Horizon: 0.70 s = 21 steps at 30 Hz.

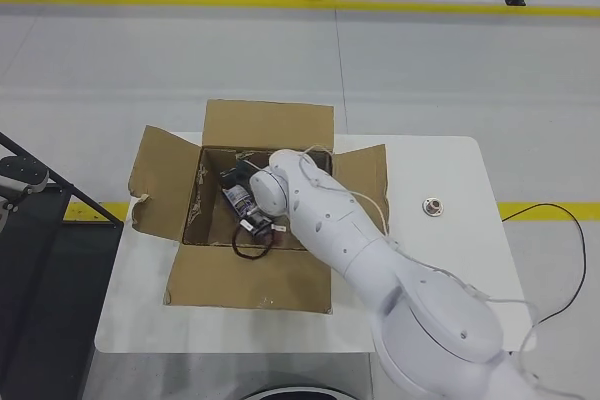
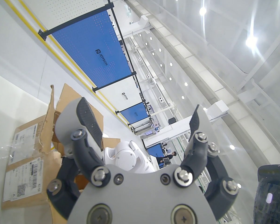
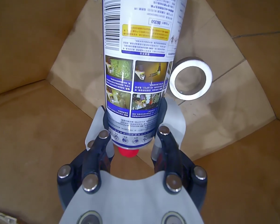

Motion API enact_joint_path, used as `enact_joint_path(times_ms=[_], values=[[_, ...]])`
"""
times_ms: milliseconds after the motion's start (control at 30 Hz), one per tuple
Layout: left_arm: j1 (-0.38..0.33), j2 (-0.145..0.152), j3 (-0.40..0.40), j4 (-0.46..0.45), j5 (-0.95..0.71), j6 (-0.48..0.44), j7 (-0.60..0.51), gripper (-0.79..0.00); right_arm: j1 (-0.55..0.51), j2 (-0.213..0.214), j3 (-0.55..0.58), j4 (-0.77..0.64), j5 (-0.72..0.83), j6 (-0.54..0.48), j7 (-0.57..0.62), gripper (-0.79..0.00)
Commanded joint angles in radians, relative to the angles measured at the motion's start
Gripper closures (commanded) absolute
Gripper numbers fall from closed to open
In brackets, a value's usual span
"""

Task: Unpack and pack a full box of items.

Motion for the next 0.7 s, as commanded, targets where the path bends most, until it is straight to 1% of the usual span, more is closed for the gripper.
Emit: enact_joint_path(times_ms=[0, 167, 233, 400, 667], values=[[0.000, 0.000, 0.000, 0.000, 0.000, 0.000, 0.000, -0.785, 0.007, 0.004, 0.010, 0.007, 0.004, -0.028, -0.007, 0.000], [0.000, 0.000, 0.000, 0.000, 0.000, 0.000, 0.000, -0.785, 0.025, 0.019, 0.035, 0.009, 0.007, -0.076, -0.017, 0.000], [0.000, 0.000, 0.000, 0.000, 0.000, 0.000, 0.000, -0.785, 0.027, 0.026, 0.042, 0.006, 0.003, -0.087, -0.004, 0.000], [0.000, 0.000, 0.000, 0.000, 0.000, 0.000, 0.000, -0.785, 0.029, 0.045, 0.056, -0.014, -0.016, -0.080, 0.027, 0.000], [0.000, 0.000, 0.000, 0.000, 0.000, 0.000, 0.000, -0.785, 0.015, 0.070, 0.053, -0.077, -0.076, -0.034, 0.165, 0.000]])
